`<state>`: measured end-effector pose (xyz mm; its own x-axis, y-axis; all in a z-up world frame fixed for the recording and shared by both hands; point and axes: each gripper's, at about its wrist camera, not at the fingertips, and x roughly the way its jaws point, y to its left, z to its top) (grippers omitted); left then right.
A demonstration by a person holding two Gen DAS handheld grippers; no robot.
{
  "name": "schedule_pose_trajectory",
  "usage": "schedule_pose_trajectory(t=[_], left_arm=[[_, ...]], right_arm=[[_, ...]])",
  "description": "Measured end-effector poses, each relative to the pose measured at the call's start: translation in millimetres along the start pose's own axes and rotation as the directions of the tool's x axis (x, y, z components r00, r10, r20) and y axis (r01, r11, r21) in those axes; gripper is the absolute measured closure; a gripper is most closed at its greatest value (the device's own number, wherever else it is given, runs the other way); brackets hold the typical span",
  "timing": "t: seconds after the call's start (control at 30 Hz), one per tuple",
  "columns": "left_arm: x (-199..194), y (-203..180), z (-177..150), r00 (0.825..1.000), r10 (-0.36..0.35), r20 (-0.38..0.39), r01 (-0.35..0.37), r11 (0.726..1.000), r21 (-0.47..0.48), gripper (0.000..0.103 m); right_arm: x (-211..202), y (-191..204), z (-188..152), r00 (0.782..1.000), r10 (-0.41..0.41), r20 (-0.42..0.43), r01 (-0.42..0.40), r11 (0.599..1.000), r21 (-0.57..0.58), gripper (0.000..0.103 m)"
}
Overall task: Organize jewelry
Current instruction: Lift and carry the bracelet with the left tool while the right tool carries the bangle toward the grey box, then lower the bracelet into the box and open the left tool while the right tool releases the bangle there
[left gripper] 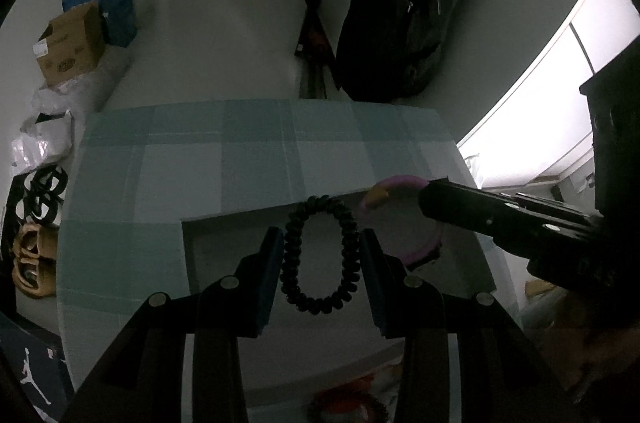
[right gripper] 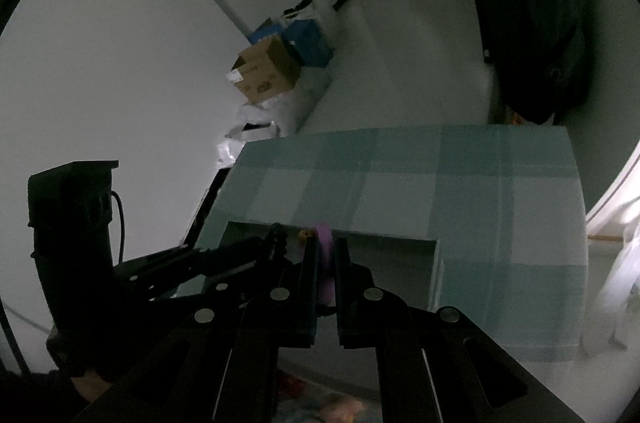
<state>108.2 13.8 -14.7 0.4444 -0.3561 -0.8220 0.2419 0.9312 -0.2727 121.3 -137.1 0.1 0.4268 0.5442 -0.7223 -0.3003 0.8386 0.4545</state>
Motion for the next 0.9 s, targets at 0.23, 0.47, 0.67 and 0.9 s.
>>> schedule_pose_trajectory(t=[0.23, 0.47, 0.67, 0.9], left_arm=[[3, -4, 0, 1.0, 0.02, -0.008, -0.02, 1.0, 0.016, 0.067], [-2, 0, 2, 0.999, -0.017, -0.033, 0.017, 1.0, -0.001, 0.054], [-20, -7, -2, 0.999, -0.04, 0.029, 0.039, 0.999, 0.025, 0.037], [-37, -13, -13, 0.997, -0.004, 0.08, 0.002, 1.0, 0.031, 0.037]], right_arm=[[5, -3, -1, 1.0, -0.013, -0.007, 0.013, 1.0, 0.01, 0.097], [-5, -5, -1, 0.999, -0.011, 0.03, 0.011, 1.0, 0.016, 0.088], [-25, -7, -4, 0.996, 0.008, 0.092, -0.01, 1.0, 0.027, 0.068], [-51, -2, -13, 0.985, -0.011, 0.172, 0.012, 1.0, -0.002, 0.047]])
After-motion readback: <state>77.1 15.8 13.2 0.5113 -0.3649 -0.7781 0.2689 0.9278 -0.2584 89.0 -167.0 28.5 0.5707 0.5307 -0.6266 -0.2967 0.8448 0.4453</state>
